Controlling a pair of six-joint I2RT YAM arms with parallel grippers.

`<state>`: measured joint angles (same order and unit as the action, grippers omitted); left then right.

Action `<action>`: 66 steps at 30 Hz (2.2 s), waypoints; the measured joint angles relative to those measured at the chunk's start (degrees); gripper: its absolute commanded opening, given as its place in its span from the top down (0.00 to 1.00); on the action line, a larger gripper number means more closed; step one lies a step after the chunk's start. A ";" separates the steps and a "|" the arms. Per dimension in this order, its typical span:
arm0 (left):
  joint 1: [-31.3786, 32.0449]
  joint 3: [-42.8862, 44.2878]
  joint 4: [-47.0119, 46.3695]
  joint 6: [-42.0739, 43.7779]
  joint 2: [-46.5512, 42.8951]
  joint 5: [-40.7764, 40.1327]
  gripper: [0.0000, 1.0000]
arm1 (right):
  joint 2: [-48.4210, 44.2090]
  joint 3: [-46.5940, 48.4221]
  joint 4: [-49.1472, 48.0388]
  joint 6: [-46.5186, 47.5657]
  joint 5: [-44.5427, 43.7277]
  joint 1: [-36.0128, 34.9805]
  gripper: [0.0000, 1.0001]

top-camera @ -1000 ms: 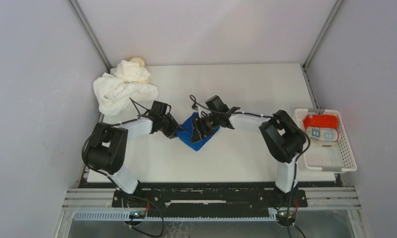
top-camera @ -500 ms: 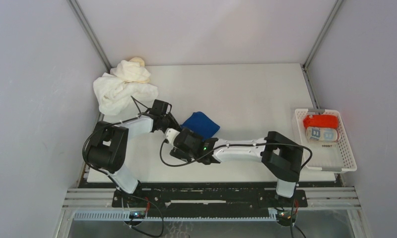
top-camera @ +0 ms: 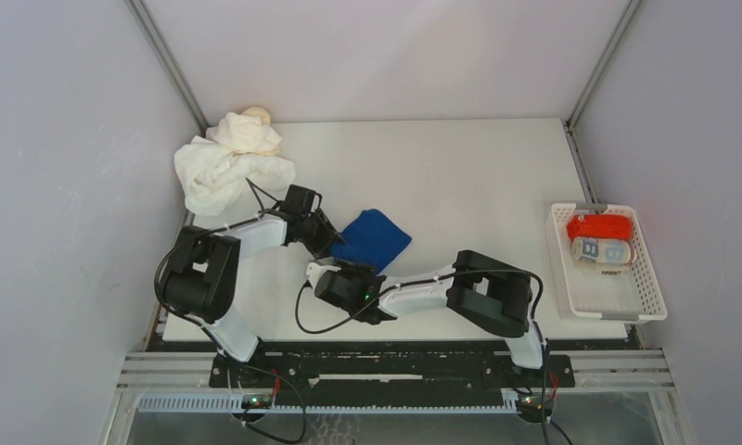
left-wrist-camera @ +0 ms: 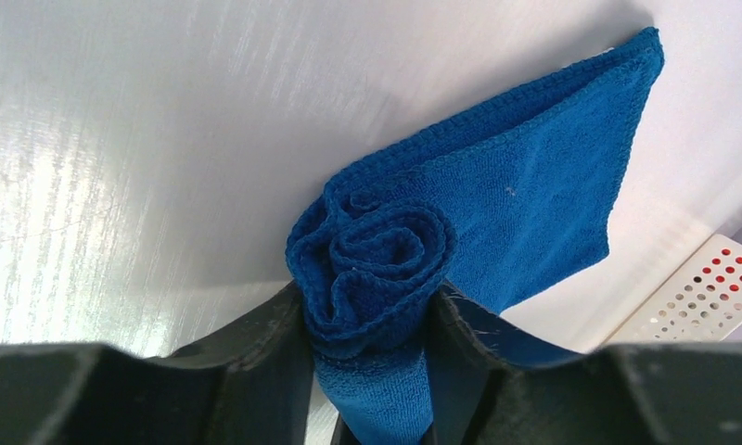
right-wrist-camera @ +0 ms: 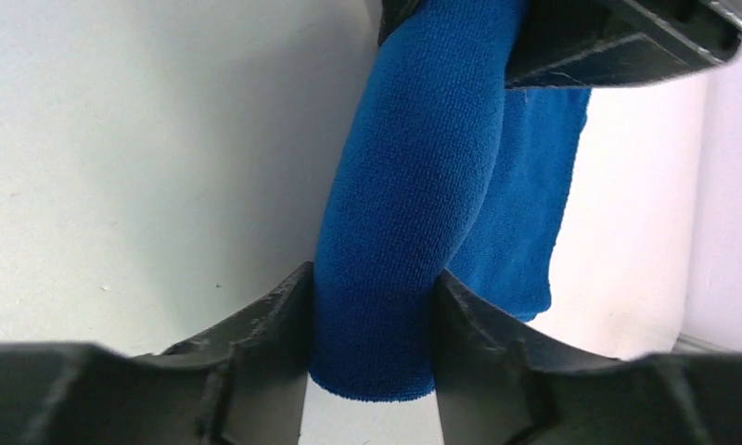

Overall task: Roll the towels
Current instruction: Roll the towel at the center of the board.

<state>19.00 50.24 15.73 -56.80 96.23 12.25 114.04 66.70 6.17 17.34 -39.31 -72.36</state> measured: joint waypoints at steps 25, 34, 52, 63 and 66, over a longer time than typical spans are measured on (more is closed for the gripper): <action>-4.33 -11.23 -3.96 -2.16 -21.00 1.14 0.10 | 5.05 -4.68 -18.36 -38.56 95.60 38.86 0.70; -0.55 -10.23 -7.72 -2.62 -12.68 2.91 0.12 | 13.25 -4.85 -33.99 -57.20 108.43 41.18 0.70; -0.42 -6.25 -8.28 -3.65 -3.87 1.38 0.51 | 9.46 -3.41 -20.17 -49.77 104.72 40.79 0.54; -0.37 -5.88 -6.25 -2.91 -3.87 1.14 0.52 | -11.21 -3.39 4.55 -27.71 70.12 32.11 0.35; -0.37 -5.29 -4.74 -2.12 -3.87 0.83 0.52 | -14.56 -3.39 5.88 -21.77 56.61 24.87 0.30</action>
<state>18.63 44.95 10.98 -58.92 92.36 13.08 99.48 63.31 12.05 -4.43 17.30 -47.48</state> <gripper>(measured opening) 0.490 0.655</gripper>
